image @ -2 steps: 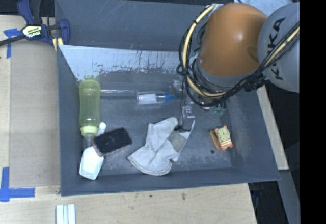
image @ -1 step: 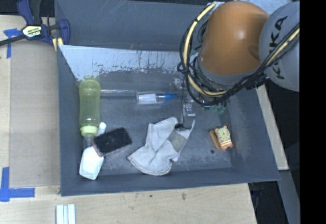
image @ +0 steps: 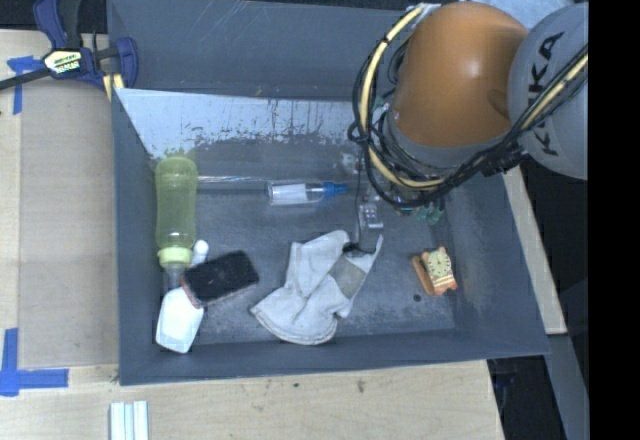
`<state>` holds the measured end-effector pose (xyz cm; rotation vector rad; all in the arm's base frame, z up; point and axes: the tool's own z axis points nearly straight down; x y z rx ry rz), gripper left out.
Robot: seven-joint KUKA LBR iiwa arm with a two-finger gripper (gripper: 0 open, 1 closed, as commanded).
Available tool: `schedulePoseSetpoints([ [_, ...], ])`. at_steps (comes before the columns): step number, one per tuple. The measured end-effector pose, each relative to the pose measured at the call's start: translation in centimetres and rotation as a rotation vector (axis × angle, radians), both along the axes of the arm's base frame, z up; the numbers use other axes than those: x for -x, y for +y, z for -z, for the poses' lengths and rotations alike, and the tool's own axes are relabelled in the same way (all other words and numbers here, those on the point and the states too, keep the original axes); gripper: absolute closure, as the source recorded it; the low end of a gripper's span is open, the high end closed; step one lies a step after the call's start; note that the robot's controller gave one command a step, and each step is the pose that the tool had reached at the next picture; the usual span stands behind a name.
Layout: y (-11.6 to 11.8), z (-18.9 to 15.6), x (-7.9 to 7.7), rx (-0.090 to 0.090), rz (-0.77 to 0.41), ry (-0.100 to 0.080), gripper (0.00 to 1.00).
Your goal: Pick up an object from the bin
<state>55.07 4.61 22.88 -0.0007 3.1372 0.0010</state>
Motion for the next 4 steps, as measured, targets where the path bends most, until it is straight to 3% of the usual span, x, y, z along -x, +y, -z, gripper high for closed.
schedulePoseSetpoints([
  [1,-2.1,4.8,-0.2,0.001,-0.155,0.005,0.0],
  [3,-2.7,12.2,-0.5,0.001,-0.125,0.001,0.0],
  [4,-2.0,14.0,-1.3,0.001,-0.172,0.0,1.0],
])
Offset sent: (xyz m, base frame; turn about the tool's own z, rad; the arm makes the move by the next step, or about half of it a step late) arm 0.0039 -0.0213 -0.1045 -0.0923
